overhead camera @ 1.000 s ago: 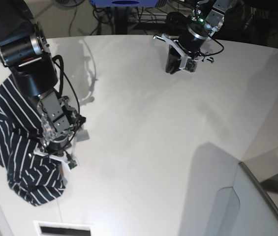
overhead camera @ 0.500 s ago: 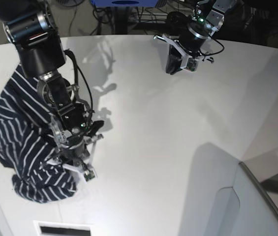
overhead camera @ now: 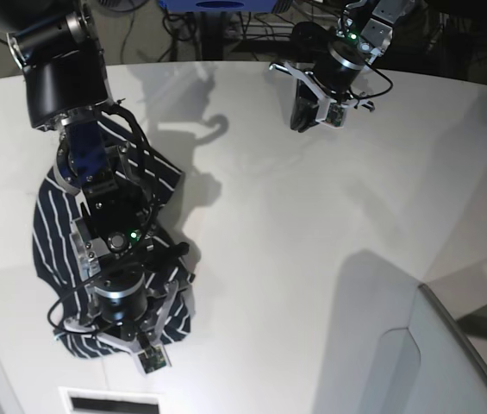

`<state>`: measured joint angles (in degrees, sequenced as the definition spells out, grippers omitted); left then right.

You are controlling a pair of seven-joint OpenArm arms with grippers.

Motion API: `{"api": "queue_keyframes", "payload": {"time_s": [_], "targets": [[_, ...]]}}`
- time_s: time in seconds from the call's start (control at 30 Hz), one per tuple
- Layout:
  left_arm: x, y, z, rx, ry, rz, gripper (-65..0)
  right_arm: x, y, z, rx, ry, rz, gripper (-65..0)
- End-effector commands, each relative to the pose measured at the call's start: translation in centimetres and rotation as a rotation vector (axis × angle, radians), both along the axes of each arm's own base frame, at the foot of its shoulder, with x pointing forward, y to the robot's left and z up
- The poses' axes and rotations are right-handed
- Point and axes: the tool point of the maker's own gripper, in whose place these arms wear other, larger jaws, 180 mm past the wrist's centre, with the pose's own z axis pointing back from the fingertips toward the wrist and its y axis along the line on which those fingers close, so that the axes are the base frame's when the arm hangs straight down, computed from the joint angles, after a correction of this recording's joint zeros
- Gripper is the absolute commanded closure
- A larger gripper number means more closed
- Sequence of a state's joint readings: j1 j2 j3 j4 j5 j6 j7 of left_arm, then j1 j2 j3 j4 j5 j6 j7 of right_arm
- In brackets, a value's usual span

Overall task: Layout the t-shirt on the table in an organized manner, then fold the t-shirt properly
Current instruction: 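Regrasp the shirt with the right gripper and lift it up, then grasp the shirt with the left gripper beside the right gripper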

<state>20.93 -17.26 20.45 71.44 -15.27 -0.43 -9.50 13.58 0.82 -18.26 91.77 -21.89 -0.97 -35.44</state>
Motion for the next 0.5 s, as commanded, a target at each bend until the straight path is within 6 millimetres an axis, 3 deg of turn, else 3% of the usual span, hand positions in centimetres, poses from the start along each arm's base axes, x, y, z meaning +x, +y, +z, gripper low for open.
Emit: {"api": "queue_keyframes", "payload": {"time_s": [0.0,0.1,0.23,0.3,0.4,0.47], "targets": [[-2.4,1.1,-2.4,0.060,0.140,0.001,-5.8,0.9,0.3,1.4,0.004,-0.045,0.003,-0.8],[-2.3,1.0,-2.2,0.057,0.135,0.000,-5.8,0.9,-0.3,-1.1,0.003,0.019,-0.020,-5.0],[-2.0,0.8,-1.9,0.052,0.124,-0.002,-5.8,0.5,-5.4,-2.7,0.089,0.059,-0.181,-22.8],[-0.7,-0.2,-0.2,0.025,0.071,-0.011,-6.1,0.2,-8.2,-3.7,0.183,0.082,-0.270,-29.4],[2.4,-2.3,4.0,-0.033,-0.051,-0.034,-6.3,-0.5,-11.9,-6.2,0.241,0.121,-0.356,-28.7],[5.3,-4.0,7.0,-0.063,-0.137,-0.063,-6.3,-1.0,-12.6,-8.7,0.224,0.184,-0.365,-23.1]]}}
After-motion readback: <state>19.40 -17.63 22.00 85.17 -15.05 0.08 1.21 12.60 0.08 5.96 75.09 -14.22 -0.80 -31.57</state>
